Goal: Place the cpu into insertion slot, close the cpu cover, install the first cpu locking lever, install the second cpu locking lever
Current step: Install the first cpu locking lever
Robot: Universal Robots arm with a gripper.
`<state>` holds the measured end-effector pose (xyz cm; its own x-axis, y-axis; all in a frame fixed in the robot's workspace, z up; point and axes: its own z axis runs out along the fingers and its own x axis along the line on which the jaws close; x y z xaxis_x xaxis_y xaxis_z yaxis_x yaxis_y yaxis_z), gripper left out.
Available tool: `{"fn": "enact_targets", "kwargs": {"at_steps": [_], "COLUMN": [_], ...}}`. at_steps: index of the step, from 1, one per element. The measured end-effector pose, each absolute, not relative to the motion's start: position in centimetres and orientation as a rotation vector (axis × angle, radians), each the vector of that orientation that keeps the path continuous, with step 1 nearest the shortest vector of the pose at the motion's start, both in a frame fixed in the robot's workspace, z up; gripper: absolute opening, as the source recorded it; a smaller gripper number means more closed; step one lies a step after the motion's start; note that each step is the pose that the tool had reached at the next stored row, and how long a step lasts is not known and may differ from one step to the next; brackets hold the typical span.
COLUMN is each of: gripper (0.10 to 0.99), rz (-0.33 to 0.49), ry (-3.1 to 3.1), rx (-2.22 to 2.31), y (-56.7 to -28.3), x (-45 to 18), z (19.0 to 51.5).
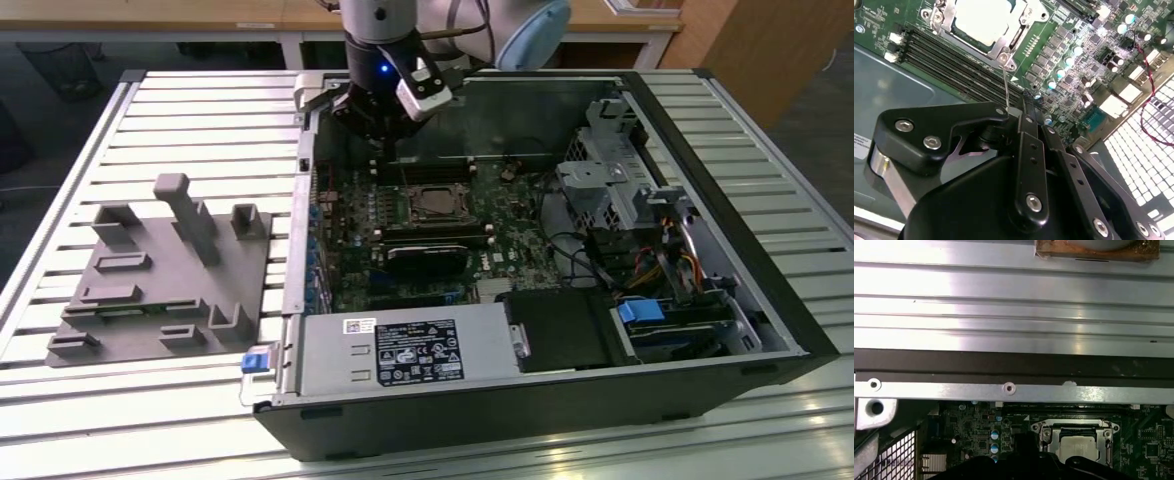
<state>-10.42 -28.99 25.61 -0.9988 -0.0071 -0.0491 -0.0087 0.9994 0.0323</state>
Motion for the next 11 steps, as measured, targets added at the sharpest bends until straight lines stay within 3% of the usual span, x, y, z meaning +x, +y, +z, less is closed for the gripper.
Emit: {"fn": "enact_targets", "kwargs": {"at_steps": [11], "gripper": [0.106], "rz": [0.05], "ry": [3.092], "rx": [-0.012], "y": [-28.99], "x": [-9.78], "z": [25.6]}}
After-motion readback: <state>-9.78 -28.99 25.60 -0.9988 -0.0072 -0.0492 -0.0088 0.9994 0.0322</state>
